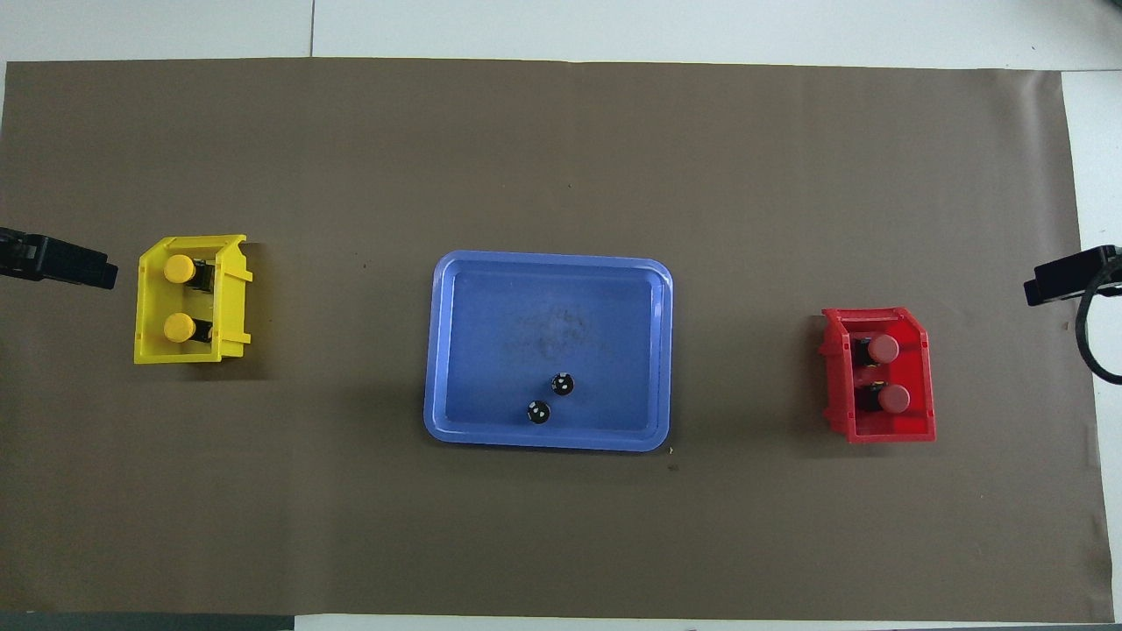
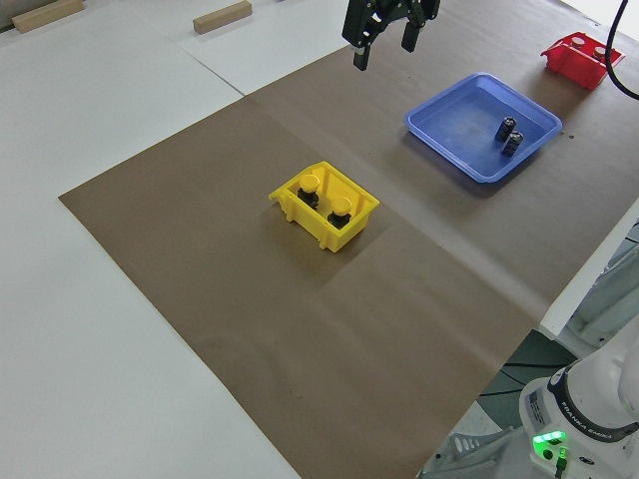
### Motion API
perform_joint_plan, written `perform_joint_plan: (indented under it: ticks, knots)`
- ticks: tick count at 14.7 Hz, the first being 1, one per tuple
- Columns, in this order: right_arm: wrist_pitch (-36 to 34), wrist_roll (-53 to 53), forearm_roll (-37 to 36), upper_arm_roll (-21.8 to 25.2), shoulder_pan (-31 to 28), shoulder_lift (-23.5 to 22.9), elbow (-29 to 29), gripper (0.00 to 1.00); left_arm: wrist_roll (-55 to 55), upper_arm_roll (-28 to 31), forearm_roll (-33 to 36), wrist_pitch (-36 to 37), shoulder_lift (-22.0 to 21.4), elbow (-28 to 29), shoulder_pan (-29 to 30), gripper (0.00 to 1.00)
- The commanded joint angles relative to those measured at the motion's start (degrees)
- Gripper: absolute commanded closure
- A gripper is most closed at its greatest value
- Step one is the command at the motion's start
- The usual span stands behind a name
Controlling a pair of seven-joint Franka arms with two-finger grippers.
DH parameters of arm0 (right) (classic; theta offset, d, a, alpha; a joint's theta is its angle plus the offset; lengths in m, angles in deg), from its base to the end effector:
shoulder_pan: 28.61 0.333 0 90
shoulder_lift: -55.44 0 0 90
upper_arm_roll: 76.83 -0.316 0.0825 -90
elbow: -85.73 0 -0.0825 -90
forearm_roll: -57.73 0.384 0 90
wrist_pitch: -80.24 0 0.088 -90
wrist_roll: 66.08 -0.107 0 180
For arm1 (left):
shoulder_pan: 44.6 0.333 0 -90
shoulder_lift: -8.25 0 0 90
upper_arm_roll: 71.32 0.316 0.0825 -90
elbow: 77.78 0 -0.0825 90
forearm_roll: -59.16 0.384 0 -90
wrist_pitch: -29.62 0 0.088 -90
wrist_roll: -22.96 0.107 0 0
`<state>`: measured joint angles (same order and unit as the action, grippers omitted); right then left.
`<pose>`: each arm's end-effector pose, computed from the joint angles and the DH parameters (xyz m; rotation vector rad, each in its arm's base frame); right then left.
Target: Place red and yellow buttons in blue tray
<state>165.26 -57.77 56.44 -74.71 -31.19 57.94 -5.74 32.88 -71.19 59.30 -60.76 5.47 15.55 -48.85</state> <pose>0.5295 -0.0466 0.6289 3.1252 0.0968 -0.1109 0.5382 -0.0385 0.6242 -3.1159 0.3837 0.0048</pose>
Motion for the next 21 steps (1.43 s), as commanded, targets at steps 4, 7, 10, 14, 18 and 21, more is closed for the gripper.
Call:
perform_joint_plan:
  ticks: [4,7,10,14,18,21]
  knots:
    - [-0.6,-0.8,0.3,-0.1,-0.1,0.6,-0.6,0.0,0.5,0.2,1.3,-0.9,-2.1,2.4,-0.3,0.0]
    - [-0.7,-0.8,0.3,-0.1,0.0,0.7,-0.6,0.0,0.5,0.2,1.3,-1.0,-2.1,2.3,-0.3,0.0]
    - [-0.7,-0.8,0.3,0.0,-0.1,0.7,-0.6,0.0,0.5,0.2,1.3,-1.4,-2.2,2.5,-0.4,0.0]
    - [-0.8,-0.7,0.2,0.0,-0.7,0.7,-0.6,0.0,0.4,0.2,1.3,-1.4,-2.1,2.1,-0.4,0.0]
    - [0.1,-0.2,0.1,0.0,-0.1,0.5,-0.7,0.0,0.4,0.3,1.3,-1.5,-1.8,1.8,-0.3,0.0]
    - [1.9,-0.2,0.2,-0.2,0.1,-0.3,-1.6,0.03,0.5,0.3,1.3,-1.5,-1.9,1.9,0.4,0.0]
